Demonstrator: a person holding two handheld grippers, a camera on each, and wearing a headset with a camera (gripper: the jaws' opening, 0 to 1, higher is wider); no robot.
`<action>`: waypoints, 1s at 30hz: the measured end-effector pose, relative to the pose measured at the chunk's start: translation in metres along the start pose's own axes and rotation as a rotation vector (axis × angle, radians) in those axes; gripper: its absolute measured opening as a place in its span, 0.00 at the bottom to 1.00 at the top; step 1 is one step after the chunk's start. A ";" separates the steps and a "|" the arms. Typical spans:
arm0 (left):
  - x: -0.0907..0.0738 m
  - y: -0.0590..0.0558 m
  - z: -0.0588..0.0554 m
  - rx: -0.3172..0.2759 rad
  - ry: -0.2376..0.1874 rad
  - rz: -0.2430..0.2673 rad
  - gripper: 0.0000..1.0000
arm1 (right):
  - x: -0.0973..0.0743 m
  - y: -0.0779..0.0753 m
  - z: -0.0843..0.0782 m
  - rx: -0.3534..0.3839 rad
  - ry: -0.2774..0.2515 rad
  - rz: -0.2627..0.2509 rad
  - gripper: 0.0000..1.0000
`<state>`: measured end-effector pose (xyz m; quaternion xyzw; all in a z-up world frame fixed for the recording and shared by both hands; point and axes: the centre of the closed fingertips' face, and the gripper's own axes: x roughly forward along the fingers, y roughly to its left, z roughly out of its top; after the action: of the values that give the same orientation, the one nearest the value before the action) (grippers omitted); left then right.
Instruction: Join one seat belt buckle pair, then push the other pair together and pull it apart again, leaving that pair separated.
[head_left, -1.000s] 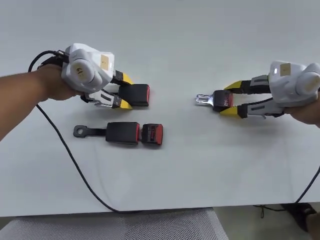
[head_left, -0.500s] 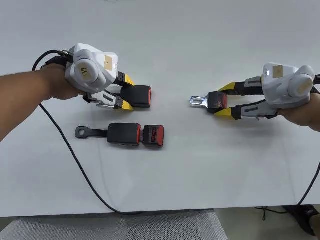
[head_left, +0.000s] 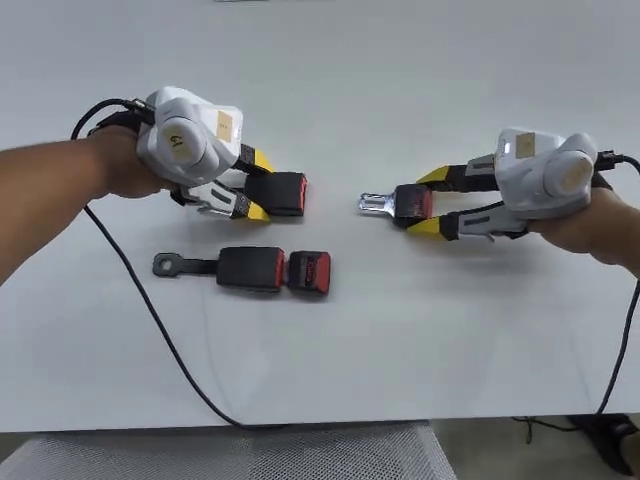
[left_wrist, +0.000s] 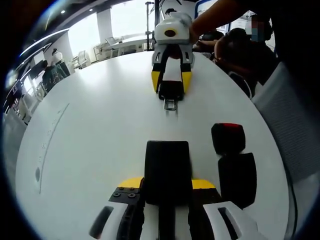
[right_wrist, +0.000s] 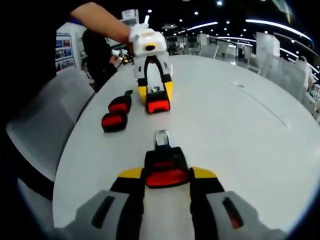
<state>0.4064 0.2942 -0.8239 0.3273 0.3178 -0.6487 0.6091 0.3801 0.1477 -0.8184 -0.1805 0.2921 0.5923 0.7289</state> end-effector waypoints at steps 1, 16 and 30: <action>0.000 0.000 0.000 0.001 0.001 0.000 0.34 | 0.003 0.000 0.002 0.000 -0.002 0.001 0.34; 0.000 -0.001 -0.001 0.013 0.016 -0.007 0.34 | 0.037 -0.003 0.030 -0.006 -0.020 0.001 0.34; 0.000 -0.002 -0.002 0.027 0.036 -0.012 0.34 | 0.057 0.002 0.045 -0.019 -0.017 0.011 0.34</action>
<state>0.4049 0.2953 -0.8251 0.3452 0.3217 -0.6507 0.5949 0.3954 0.2190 -0.8204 -0.1806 0.2814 0.6007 0.7262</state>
